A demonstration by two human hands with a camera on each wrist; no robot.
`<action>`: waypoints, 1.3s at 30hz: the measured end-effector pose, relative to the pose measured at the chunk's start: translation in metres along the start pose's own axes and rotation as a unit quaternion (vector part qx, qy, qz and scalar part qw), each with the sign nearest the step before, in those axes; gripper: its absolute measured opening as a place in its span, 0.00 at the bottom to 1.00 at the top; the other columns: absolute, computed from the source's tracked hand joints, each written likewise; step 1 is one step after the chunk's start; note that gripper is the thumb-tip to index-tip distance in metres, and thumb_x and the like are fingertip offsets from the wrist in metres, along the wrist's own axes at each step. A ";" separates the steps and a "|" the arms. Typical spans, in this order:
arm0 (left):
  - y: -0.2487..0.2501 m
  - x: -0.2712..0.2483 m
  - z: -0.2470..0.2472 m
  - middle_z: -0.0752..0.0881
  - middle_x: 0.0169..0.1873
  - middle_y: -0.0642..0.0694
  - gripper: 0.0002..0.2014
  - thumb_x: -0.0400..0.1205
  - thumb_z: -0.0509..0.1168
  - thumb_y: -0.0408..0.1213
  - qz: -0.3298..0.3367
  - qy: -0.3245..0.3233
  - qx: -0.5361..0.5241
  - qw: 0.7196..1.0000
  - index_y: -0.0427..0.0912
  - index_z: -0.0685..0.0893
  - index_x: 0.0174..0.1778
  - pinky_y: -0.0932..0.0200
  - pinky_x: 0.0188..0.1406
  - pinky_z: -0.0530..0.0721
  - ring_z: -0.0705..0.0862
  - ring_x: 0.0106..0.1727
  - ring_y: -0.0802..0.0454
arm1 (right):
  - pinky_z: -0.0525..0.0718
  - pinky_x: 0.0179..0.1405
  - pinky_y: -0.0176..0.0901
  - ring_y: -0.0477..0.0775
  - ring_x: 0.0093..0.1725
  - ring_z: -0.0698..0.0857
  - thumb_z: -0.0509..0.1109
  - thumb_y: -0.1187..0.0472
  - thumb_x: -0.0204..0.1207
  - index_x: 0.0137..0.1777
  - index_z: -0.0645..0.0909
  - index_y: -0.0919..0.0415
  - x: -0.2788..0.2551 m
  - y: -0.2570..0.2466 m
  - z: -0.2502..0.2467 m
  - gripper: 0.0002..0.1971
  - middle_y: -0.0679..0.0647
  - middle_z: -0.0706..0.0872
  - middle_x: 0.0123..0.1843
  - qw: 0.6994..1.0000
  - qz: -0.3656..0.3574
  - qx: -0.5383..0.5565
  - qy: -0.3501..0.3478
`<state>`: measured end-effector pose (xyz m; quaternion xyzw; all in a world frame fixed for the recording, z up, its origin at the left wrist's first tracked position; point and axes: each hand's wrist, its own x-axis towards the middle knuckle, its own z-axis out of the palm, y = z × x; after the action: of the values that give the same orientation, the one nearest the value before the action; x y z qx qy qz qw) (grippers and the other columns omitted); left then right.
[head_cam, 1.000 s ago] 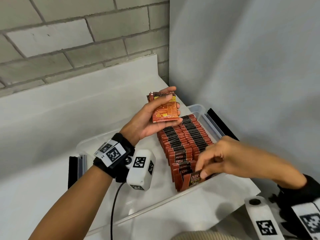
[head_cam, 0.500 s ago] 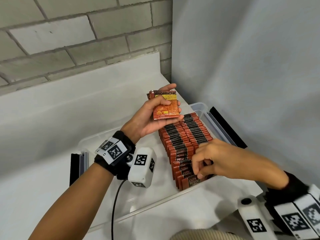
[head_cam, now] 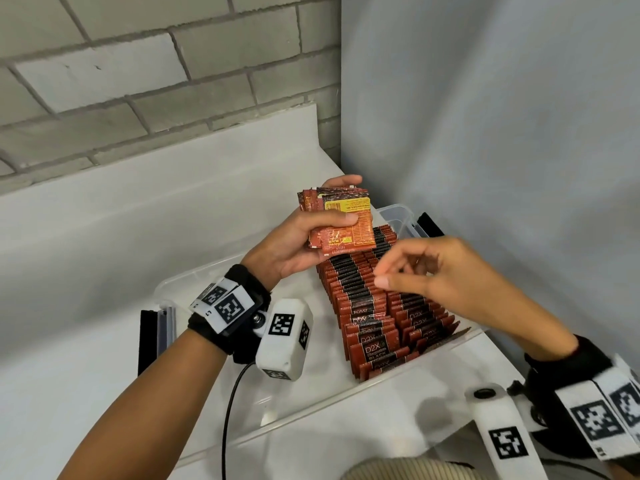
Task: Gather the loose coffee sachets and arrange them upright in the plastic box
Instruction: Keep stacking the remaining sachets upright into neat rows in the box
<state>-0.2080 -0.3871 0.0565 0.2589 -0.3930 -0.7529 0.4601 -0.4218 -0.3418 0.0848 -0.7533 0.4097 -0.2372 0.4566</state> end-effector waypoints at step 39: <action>0.003 -0.004 0.006 0.84 0.63 0.35 0.34 0.62 0.78 0.24 -0.020 0.011 -0.013 1.000 0.45 0.80 0.66 0.46 0.54 0.87 0.85 0.62 0.38 | 0.89 0.47 0.40 0.47 0.49 0.90 0.74 0.67 0.73 0.43 0.86 0.58 0.011 -0.009 0.003 0.03 0.50 0.91 0.46 0.961 0.030 0.184 0.204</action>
<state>-0.2094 -0.3824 0.0628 0.2689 -0.3728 -0.7641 0.4527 -0.4099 -0.3476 0.0913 -0.5792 0.4656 -0.4434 0.5011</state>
